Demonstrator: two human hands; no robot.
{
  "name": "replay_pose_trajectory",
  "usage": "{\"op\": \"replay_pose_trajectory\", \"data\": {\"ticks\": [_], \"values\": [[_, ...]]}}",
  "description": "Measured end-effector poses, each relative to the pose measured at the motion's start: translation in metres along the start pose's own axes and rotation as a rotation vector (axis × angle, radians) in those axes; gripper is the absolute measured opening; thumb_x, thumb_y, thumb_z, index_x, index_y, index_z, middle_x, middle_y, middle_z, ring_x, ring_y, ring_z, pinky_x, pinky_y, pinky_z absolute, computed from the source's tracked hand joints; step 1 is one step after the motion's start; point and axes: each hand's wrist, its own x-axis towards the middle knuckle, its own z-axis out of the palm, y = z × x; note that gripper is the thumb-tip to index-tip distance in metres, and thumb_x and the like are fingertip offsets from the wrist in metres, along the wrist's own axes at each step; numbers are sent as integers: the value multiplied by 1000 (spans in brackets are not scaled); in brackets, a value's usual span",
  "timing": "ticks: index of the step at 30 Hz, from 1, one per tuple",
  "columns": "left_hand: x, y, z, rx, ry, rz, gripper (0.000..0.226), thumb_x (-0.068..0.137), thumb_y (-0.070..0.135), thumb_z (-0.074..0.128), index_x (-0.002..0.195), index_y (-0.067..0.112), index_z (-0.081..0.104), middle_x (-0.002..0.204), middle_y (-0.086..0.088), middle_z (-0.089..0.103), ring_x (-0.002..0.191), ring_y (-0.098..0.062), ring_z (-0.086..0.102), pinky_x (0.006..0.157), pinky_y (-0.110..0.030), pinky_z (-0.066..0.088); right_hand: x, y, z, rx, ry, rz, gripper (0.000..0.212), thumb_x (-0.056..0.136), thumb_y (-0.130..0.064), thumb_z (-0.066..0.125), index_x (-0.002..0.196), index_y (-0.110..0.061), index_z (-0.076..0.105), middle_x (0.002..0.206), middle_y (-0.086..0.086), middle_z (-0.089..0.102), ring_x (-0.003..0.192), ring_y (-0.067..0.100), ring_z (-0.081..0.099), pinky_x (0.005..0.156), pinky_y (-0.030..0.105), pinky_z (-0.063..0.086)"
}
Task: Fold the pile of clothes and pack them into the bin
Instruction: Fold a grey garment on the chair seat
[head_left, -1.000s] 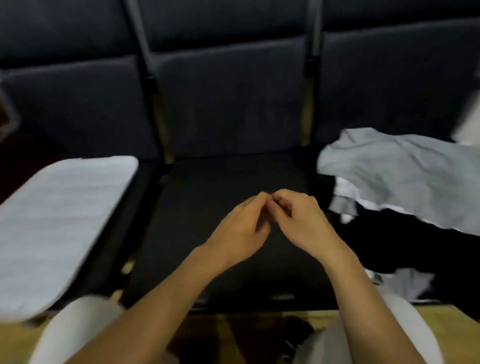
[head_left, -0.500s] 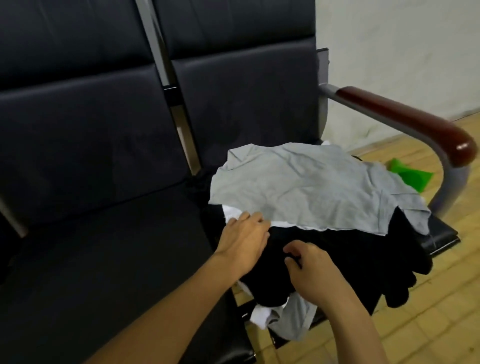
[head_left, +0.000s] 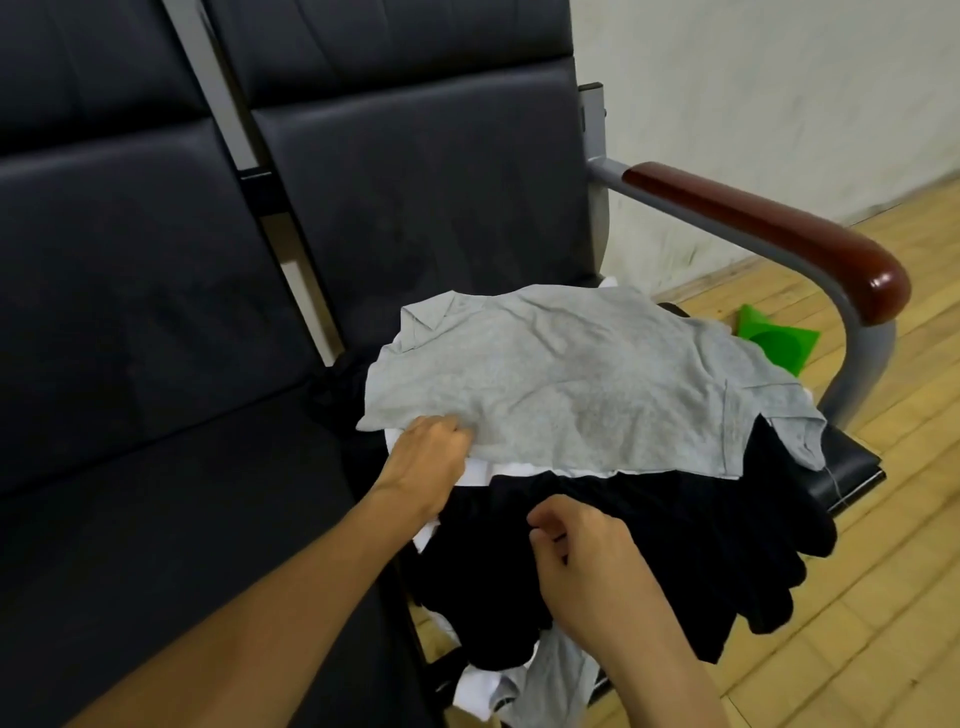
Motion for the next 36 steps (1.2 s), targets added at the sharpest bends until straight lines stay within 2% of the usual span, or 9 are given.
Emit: {"op": "replay_pose_trajectory", "data": {"ticks": [4,8,12,20,23,28,31,34,36], "values": [[-16,-4,-28,-188,241,-26,18,84,18,47,67,15,51,66,0,53,65,-19,51,82,-39,42,1,-11,0,-12,149,-52,34,96,-30,58,129,-29,51,125,-8,52,114,13,54,88,32,52],[-52,15,-94,-507,336,-20,17,83,21,38,70,9,40,57,-4,38,51,-16,33,47,-41,32,-1,-40,-2,-93,446,-181,76,82,-41,73,147,-28,36,140,6,41,126,24,41,97,42,47],[-109,14,-165,-394,500,246,18,81,4,45,67,4,55,48,2,36,38,-20,31,36,-30,25,-4,-54,-8,-103,654,-235,57,75,-16,75,129,-15,59,127,12,52,116,34,49,94,49,39],[-254,-93,-229,-163,17,-36,33,86,61,54,75,32,44,59,13,51,55,-8,53,48,-23,41,-46,-83,-12,-444,265,-300,40,79,0,57,112,-20,66,102,3,69,100,30,64,77,40,40],[-320,-129,-263,-180,156,-94,21,77,46,54,73,28,46,51,15,46,48,-5,50,44,-22,42,-63,-104,-34,-697,190,-373,42,86,-6,54,121,-29,59,109,-3,70,100,24,66,78,36,46],[-409,-168,-327,-217,237,-259,24,74,29,66,58,27,49,48,14,47,43,3,48,45,-8,32,-77,-190,-87,-532,-241,-638,38,87,-14,51,106,-43,66,102,-19,66,102,5,60,90,32,49],[-428,-196,-329,-134,185,-425,15,75,30,62,62,33,54,56,14,57,51,-5,56,51,-24,46,-75,-264,-83,-346,-645,-451,26,94,-9,52,97,-24,73,85,-3,68,78,10,61,65,27,52],[-423,-228,-323,-41,148,-656,15,75,24,55,60,27,53,62,8,57,69,-21,60,62,-39,50,-44,-317,-53,-384,-393,-468,23,90,4,49,93,-6,69,88,17,66,73,23,57,56,31,49],[-413,-243,-332,48,164,-775,13,81,15,57,70,21,56,74,-2,59,77,-30,58,63,-39,47,-27,-346,-33,-387,-217,-519,22,87,9,49,94,-2,67,95,22,67,82,33,63,67,42,57]]}}
